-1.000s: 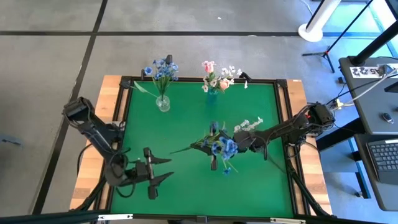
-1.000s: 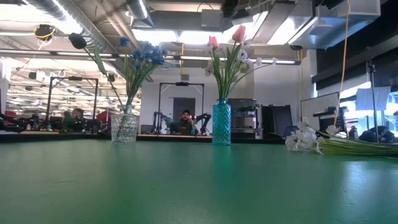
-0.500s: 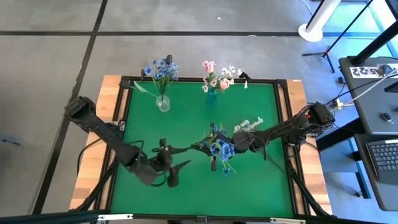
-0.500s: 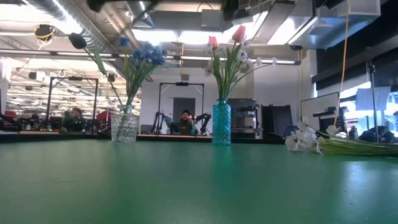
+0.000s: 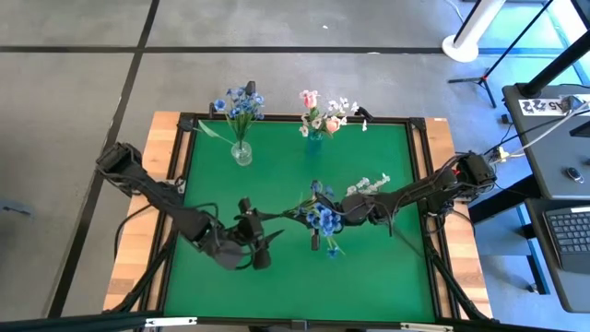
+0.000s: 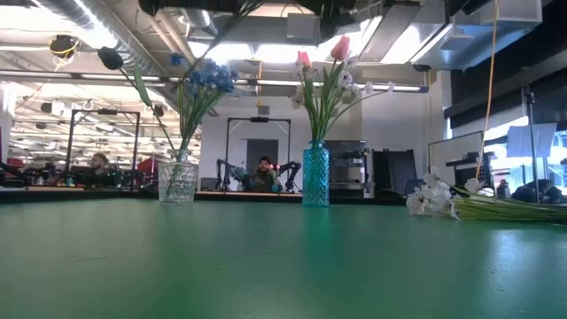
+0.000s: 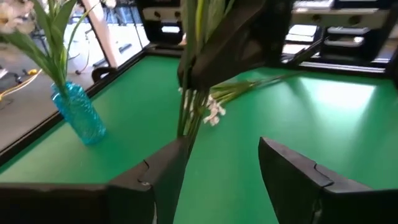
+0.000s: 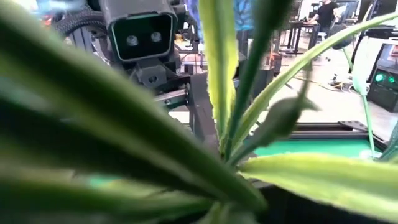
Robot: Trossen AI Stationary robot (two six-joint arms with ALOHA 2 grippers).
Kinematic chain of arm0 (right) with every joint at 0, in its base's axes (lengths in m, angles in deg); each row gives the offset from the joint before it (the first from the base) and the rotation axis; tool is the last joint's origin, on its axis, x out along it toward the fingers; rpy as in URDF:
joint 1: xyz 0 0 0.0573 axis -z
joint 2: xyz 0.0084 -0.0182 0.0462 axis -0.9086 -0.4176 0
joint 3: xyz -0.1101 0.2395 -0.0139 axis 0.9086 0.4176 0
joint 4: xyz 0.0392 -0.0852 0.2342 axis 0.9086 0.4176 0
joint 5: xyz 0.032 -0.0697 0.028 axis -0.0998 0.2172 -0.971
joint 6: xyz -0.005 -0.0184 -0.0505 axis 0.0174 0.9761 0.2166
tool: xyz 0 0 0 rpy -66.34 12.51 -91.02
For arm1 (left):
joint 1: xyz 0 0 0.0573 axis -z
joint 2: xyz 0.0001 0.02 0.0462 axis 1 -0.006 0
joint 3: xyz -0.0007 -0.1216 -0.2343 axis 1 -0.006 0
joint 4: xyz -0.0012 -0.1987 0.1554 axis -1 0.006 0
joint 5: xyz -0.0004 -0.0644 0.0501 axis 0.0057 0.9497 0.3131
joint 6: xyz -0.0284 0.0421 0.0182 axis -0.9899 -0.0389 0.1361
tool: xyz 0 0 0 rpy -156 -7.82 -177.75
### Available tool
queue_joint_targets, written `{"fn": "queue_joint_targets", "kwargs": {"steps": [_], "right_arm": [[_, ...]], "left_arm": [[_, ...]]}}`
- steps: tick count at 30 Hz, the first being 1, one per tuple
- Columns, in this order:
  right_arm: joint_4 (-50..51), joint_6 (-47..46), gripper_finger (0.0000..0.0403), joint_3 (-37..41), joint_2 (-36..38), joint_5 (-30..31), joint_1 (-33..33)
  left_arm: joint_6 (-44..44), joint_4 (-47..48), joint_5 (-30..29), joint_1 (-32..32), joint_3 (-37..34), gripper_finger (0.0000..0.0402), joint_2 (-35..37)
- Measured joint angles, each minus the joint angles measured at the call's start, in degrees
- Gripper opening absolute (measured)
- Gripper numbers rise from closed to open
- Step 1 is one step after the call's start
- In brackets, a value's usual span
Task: Sort flowers into vase by color
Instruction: Put the blue flowers into the transparent vase
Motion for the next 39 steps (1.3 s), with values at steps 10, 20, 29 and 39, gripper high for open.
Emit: {"fn": "queue_joint_targets", "kwargs": {"steps": [10, 20, 29, 39], "right_arm": [[0.7, -0.2, 0.0000, 0.1, 0.0, 0.5, 0.0], [2.5, -0.7, 0.0000, 0.0, 0.0, 1.1, -0.2], [2.0, -0.5, 0.0000, 0.0, 0.0, 1.1, -0.2], [2.0, -0.4, 0.0000, 0.0, 0.0, 0.4, -0.2]], "left_arm": [[-2.6, 2.5, 2.6, -2.9, 0.0, 0.0176, -0.3], [-2.3, 7.9, -2.6, 1.8, 2.9, 0.0175, -0.4], [-8.0, 13.2, -2.3, 1.5, 4.0, 0.0175, -0.4], [-11.6, 13.0, 10.2, -5.0, 3.6, 0.0175, -0.4]]}}
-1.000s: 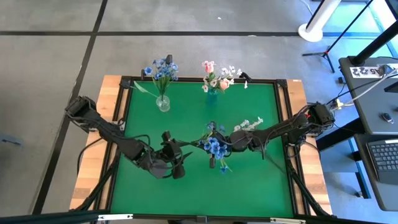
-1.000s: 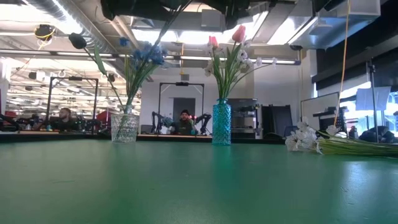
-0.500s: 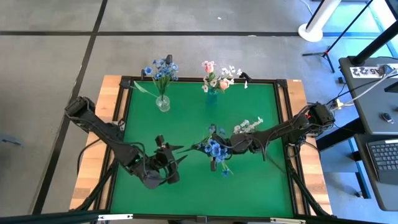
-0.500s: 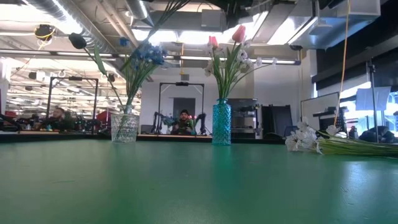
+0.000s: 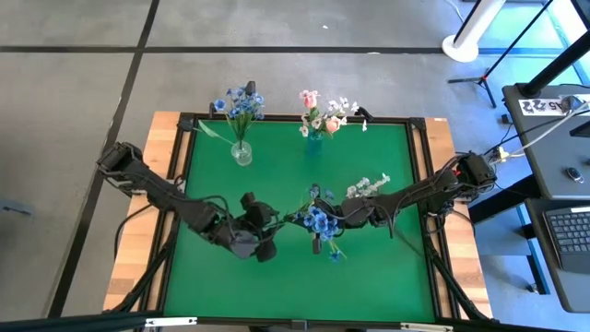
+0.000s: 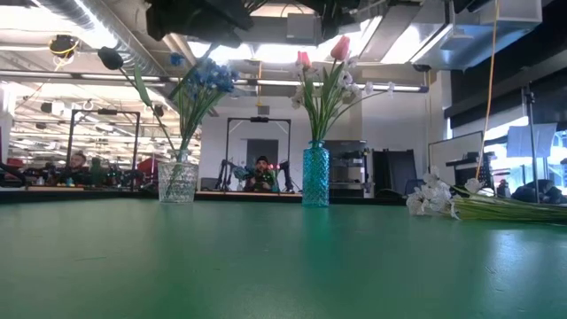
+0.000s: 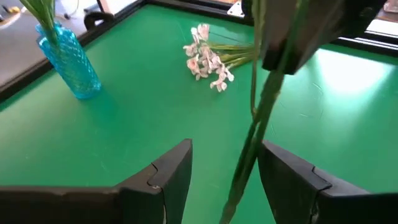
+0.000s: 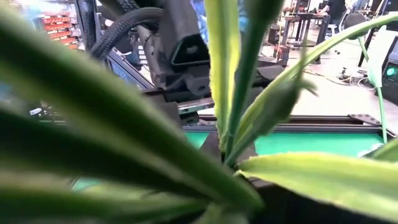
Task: Sort flowers into vase by color
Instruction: Put the blue flowers into the transparent vase
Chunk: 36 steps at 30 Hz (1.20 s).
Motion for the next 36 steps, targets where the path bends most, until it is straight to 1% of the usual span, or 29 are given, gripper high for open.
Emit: {"fn": "queue_joint_targets", "kwargs": {"steps": [4, 8, 14, 22, 25, 27, 29, 32, 33, 36], "right_arm": [[0.1, 0.0, 0.0000, 0.0, 0.0, 0.0, 0.0], [0.4, 0.0, 0.0000, 0.0, 0.0, -0.2, 0.0], [0.6, 0.0, 0.0000, 0.0, 0.0, -0.1, 0.0], [0.6, 0.0, 0.0000, 0.0, 0.0, -0.2, 0.0], [0.6, 0.0, 0.0000, 0.0, 0.0, -0.2, 0.0], [0.6, 0.0, 0.0000, 0.0, 0.0, -0.2, 0.0], [0.7, 0.1, 0.0000, 0.0, 0.0, -0.2, 0.0], [0.9, 0.1, 0.0000, 0.0, 0.0, -0.1, 0.0], [0.9, 0.0, 0.0000, 0.0, 0.0, -0.2, 0.1], [0.8, 0.1, 0.0006, 0.0, 0.0, -0.4, 0.1]], "left_arm": [[-0.2, 0.0, 0.9, -0.5, 0.0, 0.0175, 0.0], [-0.2, 0.0, 1.5, 0.1, 0.0, 0.0164, 0.0], [-0.1, -0.2, 1.6, 1.3, 0.0, 0.0154, 0.0], [-0.3, -0.2, 1.4, 0.7, 0.0, 0.0149, 0.0], [-1.3, -0.1, 2.3, 0.3, 0.0, 0.0130, 0.0], [-1.4, 0.2, 2.5, 0.1, -0.1, 0.0109, 0.0], [-1.4, 0.2, 2.5, 0.1, -0.1, 0.0081, 0.0], [-1.0, 0.1, 2.7, 0.3, -0.1, 0.0028, 0.0], [-0.6, 0.1, 2.6, 0.5, -0.1, 0.0017, 0.0], [-0.4, -0.4, 2.6, 0.9, -0.1, 0.0010, 0.0]]}}
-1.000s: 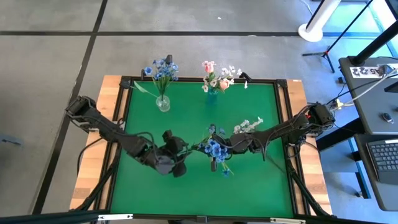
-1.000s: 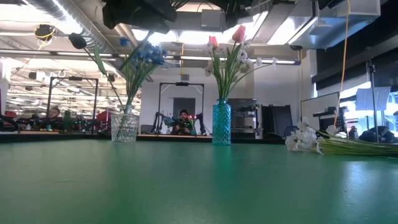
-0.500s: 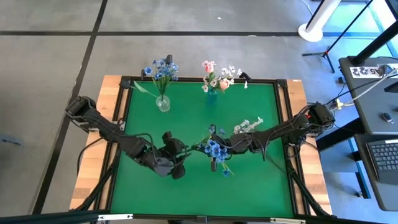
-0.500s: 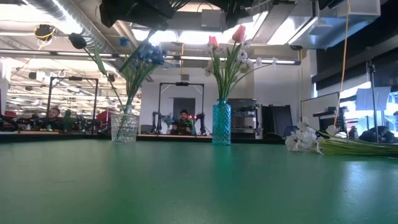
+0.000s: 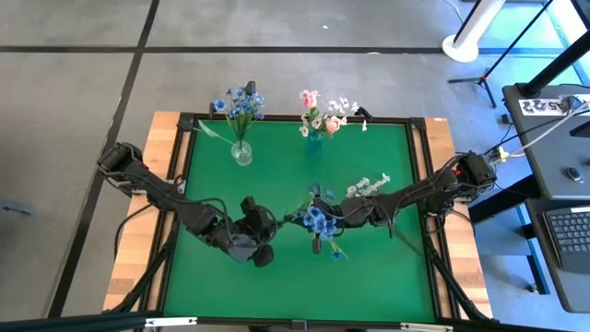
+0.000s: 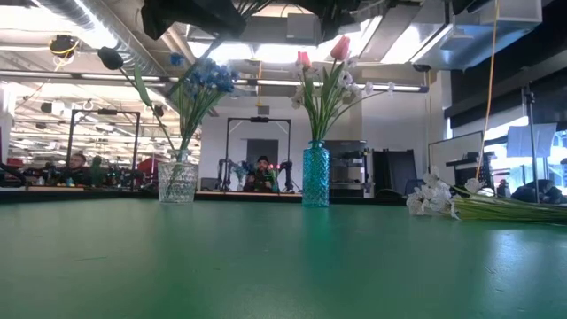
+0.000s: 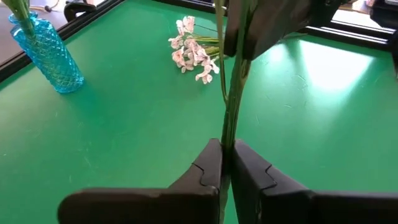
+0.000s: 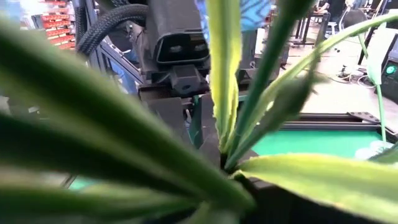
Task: Sort flowers into vase by color
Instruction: Put the blue flowers into the transparent vase
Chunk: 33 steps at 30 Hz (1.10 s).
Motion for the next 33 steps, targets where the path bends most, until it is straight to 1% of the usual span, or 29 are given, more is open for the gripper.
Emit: {"fn": "queue_joint_targets", "kwargs": {"steps": [5, 11, 14, 17, 23, 26, 29, 31, 33], "right_arm": [[-0.9, 1.0, 0.0042, 0.0, 0.0, -2.2, 0.0], [-1.4, 2.7, 0.0110, 0.0, 0.2, -2.8, 0.0], [0.7, 3.8, 0.0156, 0.0, 2.1, -3.3, 0.0], [4.3, 3.9, 0.0211, 0.0, 5.3, -4.1, 0.0], [13.3, 3.3, 0.0322, 0.0, 13.2, -6.4, -0.1], [18.0, 1.9, 0.0366, 0.0, 17.5, -7.3, -0.1], [22.1, 0.8, 0.0393, 0.0, 22.0, -9.2, -0.1], [24.3, 0.0, 0.0397, 0.0, 25.1, -10.4, 0.0], [26.5, -1.0, 0.0392, 0.0, 28.1, -11.0, -0.1]], "left_arm": [[-1.0, -0.3, 0.1, 0.1, 0.0, 0.0007, 0.0], [-1.0, -1.3, -0.6, 0.3, 0.0, 0.0007, 0.0], [-1.0, -1.4, -1.4, 1.0, 0.0, 0.0006, 0.0], [-1.1, -1.4, -1.5, 1.8, 0.0, 0.0006, 0.0], [-1.6, -1.2, -3.4, 3.4, 0.0, 0.0006, 0.0], [-2.1, -0.8, -4.2, 3.8, 0.0, 0.0006, 0.0], [-3.3, 0.6, -4.6, 3.9, 0.0, 0.0006, 0.0], [-5.8, 3.1, -4.6, 3.9, 0.0, 0.0005, 0.0], [-9.1, 6.5, -4.7, 3.5, 0.0, 0.0005, 0.0]]}}
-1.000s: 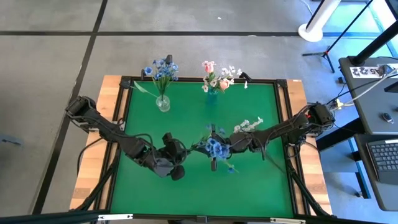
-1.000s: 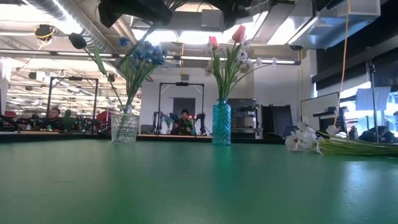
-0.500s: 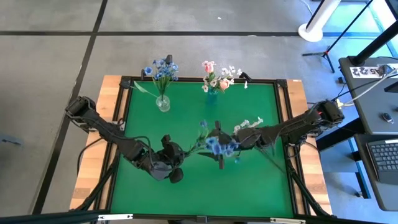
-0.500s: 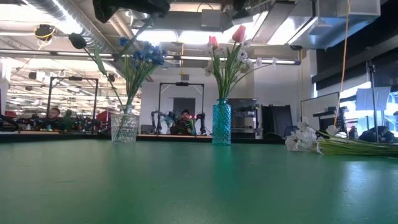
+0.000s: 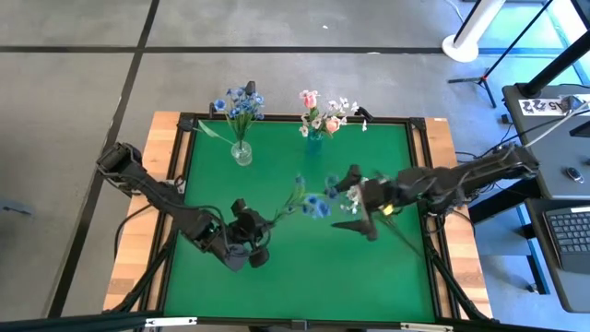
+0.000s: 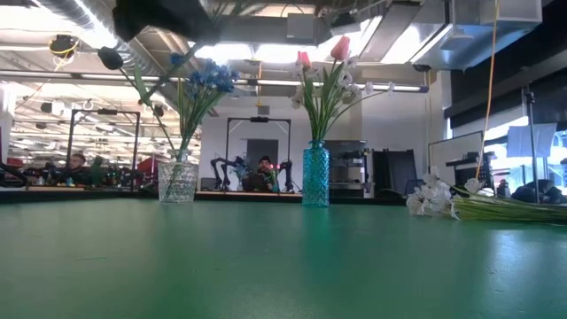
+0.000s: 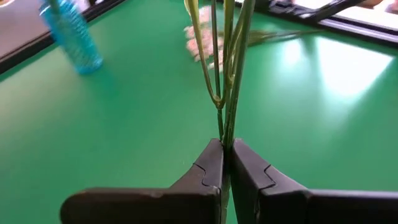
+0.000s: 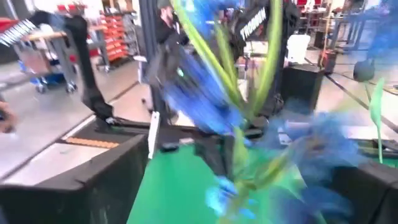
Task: Sort flowers into vase by color
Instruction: Put the blue flowers into the transparent vase
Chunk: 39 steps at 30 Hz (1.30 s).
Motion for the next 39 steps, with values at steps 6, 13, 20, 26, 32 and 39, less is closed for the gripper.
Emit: {"fn": "queue_joint_targets", "kwargs": {"steps": [6, 13, 20, 26, 32, 39], "right_arm": [[7.3, -2.5, 0.0384, 0.0, 9.1, -1.6, 0.0], [20.0, -3.1, 0.0379, 0.0, 18.0, 6.4, 0.0], [21.8, -3.0, 0.0366, 2.2, 20.0, 10.2, 0.0], [18.4, -0.7, 0.0352, 9.0, 19.1, 12.6, 0.0], [13.0, 0.0, 0.0337, 15.3, 19.2, 14.8, 0.1], [12.0, -0.4, 0.0322, 17.8, 19.2, 14.3, 0.1]], "left_arm": [[-4.1, 4.3, -7.2, 1.1, 0.0, 0.0005, 0.2], [-6.6, 10.5, -25.7, 6.6, 0.0, 0.0004, 5.4], [-13.6, 10.3, -36.9, 6.4, -6.5, 0.0004, 7.6], [-11.0, -17.5, -29.6, 4.8, -22.4, 0.0003, 7.5], [21.5, -72.6, -17.7, 2.0, -37.7, 0.0002, 4.5], [48.4, -104.9, -12.9, -7.3, -44.2, 0.0002, 2.9]]}}
